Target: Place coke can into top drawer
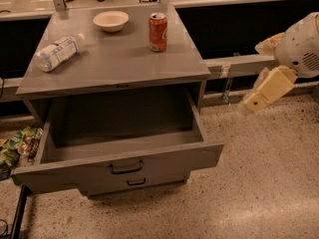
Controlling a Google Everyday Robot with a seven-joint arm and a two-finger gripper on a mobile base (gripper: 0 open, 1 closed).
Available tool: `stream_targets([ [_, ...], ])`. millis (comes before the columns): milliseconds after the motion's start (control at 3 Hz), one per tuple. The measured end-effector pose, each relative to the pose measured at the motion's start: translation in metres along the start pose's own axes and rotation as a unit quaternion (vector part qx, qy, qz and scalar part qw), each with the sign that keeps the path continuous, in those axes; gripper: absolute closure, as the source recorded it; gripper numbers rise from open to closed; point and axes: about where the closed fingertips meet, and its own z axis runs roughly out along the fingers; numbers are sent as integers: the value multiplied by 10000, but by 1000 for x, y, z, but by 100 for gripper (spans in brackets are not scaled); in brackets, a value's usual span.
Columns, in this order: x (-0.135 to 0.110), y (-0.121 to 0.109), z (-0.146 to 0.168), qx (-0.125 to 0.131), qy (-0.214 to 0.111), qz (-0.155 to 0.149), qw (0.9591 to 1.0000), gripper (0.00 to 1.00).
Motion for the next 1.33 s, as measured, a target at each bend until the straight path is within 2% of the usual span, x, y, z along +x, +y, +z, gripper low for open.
stream_targets([
  [333, -15, -8, 31, 30, -1028, 399, 9939, 0],
  [667, -45, -37, 64, 430, -2037, 579, 9764, 0],
  [1000, -58, -72, 86, 760, -2677, 878, 9565, 0],
  [1333, -60, -80, 88, 892, -2728, 926, 9534, 0],
])
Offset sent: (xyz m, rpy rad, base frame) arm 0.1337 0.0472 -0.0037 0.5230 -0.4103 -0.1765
